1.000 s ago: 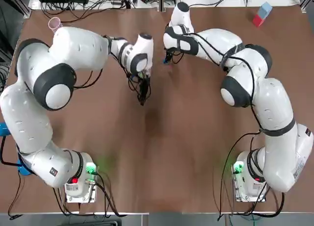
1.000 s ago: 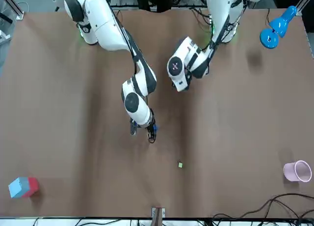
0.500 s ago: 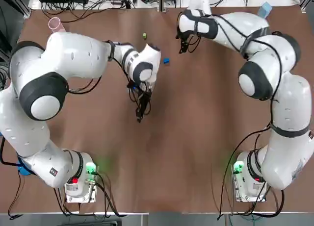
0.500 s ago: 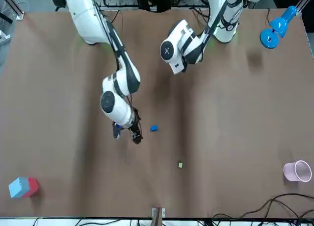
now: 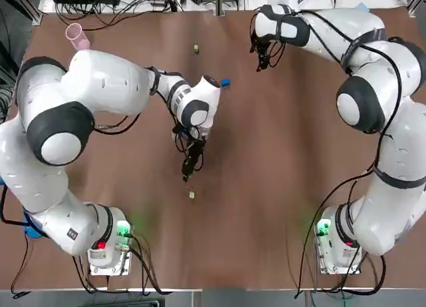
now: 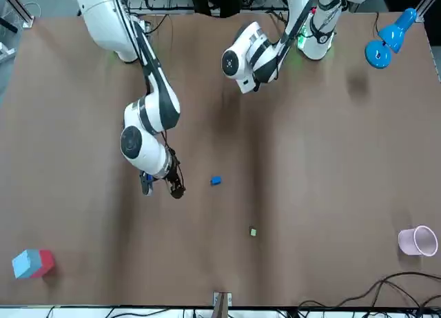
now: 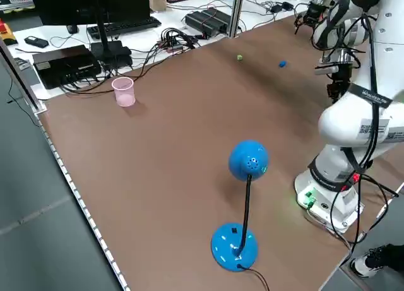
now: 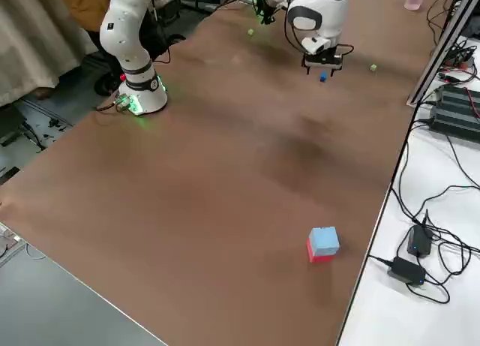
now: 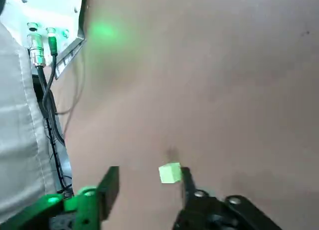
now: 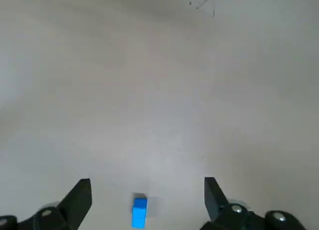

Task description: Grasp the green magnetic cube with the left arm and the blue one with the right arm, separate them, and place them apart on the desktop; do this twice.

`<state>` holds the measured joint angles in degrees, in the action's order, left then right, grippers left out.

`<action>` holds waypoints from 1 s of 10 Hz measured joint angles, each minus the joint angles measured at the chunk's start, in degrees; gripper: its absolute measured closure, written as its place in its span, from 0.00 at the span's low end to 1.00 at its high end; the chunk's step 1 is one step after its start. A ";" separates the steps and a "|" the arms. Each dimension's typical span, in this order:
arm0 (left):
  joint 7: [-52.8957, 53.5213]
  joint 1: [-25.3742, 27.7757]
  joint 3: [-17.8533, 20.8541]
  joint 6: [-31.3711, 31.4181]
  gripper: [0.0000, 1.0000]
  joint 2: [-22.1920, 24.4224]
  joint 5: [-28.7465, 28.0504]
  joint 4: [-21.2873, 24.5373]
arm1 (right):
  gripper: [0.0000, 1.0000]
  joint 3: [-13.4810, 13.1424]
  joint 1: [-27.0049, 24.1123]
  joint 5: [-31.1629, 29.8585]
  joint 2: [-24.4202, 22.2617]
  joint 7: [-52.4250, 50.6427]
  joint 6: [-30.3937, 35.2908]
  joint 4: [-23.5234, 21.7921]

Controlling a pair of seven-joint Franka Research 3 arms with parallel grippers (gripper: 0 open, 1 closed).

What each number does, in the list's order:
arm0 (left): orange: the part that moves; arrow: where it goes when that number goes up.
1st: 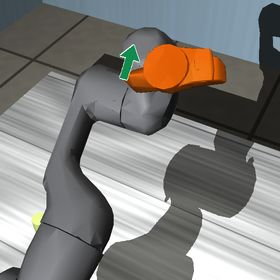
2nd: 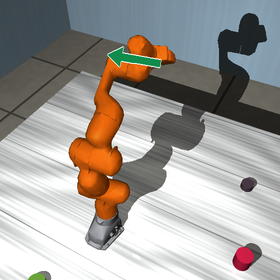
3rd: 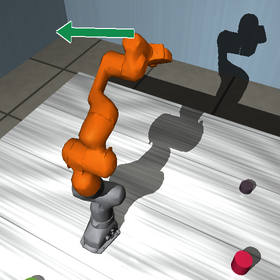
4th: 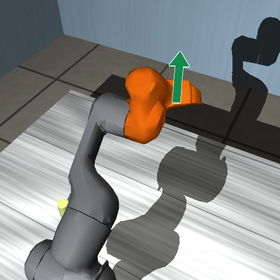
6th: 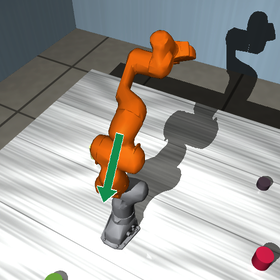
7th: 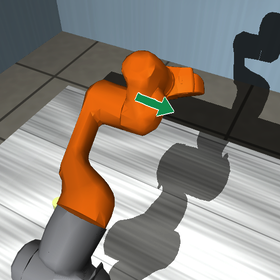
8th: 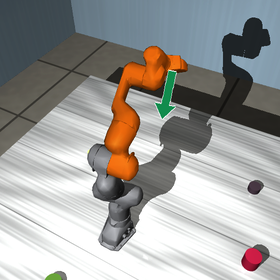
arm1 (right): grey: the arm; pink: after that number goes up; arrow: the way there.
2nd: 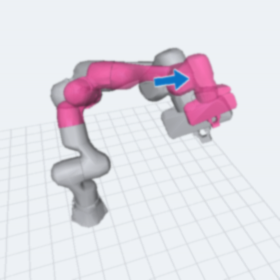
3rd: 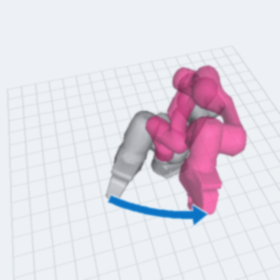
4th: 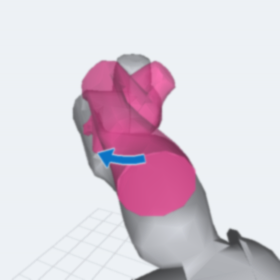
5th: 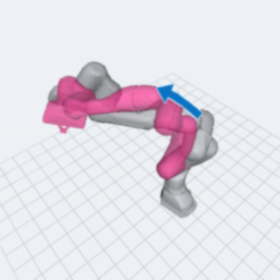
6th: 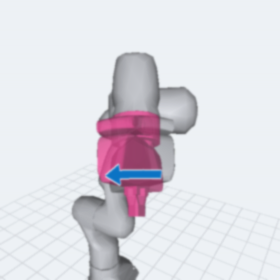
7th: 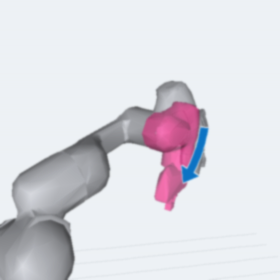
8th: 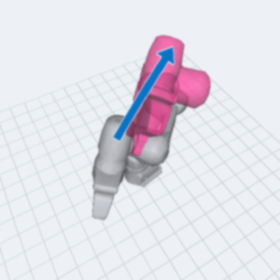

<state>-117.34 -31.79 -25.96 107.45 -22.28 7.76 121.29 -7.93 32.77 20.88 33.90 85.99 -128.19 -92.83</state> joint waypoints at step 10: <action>-2.09 15.09 5.05 20.00 0.00 -19.52 -8.71 -35.37 | 0.01 0.33 -0.48 0.03 -0.05 9.00 -0.40 0.56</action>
<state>-119.43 -16.69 -20.91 127.45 -41.81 -0.95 85.93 -7.61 32.29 20.91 33.85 94.98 -128.59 -92.26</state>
